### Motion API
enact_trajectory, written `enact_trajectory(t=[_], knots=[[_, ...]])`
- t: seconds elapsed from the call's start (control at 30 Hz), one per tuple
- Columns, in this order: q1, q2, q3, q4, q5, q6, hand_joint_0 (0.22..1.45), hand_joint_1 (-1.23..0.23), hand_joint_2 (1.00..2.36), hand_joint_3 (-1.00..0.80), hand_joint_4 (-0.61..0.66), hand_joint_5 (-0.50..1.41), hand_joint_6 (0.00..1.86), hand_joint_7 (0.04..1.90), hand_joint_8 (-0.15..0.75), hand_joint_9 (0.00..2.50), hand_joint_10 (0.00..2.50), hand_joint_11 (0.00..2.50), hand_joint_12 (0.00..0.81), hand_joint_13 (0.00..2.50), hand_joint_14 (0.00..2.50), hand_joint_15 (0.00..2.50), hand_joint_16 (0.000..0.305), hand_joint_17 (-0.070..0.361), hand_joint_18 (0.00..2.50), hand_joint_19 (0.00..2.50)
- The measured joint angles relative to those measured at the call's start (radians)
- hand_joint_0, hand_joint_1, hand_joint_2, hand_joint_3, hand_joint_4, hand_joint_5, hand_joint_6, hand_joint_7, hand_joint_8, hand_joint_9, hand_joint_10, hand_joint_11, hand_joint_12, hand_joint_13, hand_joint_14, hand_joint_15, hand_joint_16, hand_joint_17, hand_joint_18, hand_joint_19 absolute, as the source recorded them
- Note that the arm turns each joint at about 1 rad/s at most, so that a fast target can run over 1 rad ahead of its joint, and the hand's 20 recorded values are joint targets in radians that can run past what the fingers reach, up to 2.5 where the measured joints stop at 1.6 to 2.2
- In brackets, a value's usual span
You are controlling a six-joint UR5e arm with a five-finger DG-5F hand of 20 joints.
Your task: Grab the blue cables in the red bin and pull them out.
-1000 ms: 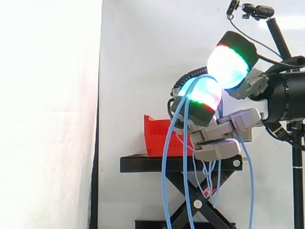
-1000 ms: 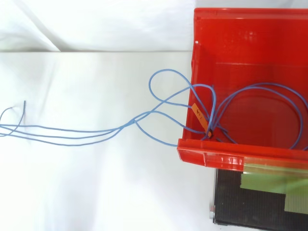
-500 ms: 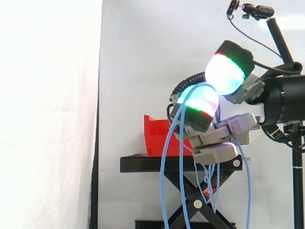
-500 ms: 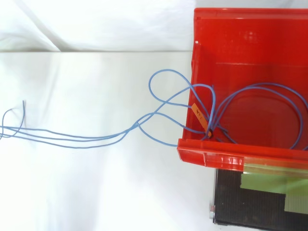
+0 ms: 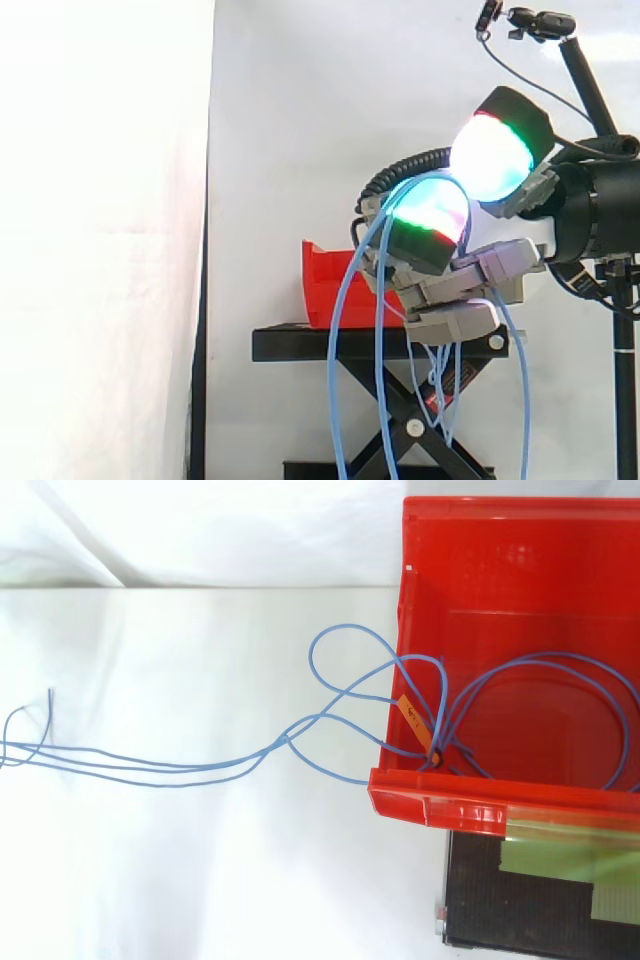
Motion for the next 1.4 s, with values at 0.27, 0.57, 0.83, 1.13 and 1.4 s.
enact_trajectory(t=[0.27,0.57,0.83,1.13,1.4], knots=[[0.000,0.000,0.000,0.001,0.000,0.000,0.73,-1.10,1.00,-1.00,0.17,0.62,0.98,0.25,0.317,0.45,1.01,1.15,0.344,0.99,2.50,0.12,0.048,0.108,1.09,1.41],[0.000,0.000,0.000,0.003,-0.002,0.000,0.65,-1.01,1.00,-1.00,0.20,0.63,0.98,0.23,0.336,0.47,1.08,1.07,0.372,1.03,2.50,0.06,0.053,0.120,1.11,1.39],[0.000,0.000,0.000,0.004,-0.002,0.000,0.62,-0.92,1.00,-1.00,0.22,0.68,0.89,0.25,0.346,0.54,1.00,1.08,0.383,1.05,2.50,0.05,0.057,0.129,1.13,1.38],[0.000,0.000,0.000,0.006,-0.002,-0.001,0.62,-0.84,1.00,-1.00,0.24,0.77,0.74,0.33,0.345,0.67,0.71,1.25,0.388,1.07,2.50,0.06,0.059,0.132,1.13,1.35],[0.000,0.000,0.000,0.006,-0.001,-0.001,0.62,-0.81,1.00,-1.00,0.26,0.84,0.63,0.39,0.329,0.80,0.46,1.37,0.391,1.10,2.50,0.09,0.060,0.134,1.15,1.34]])
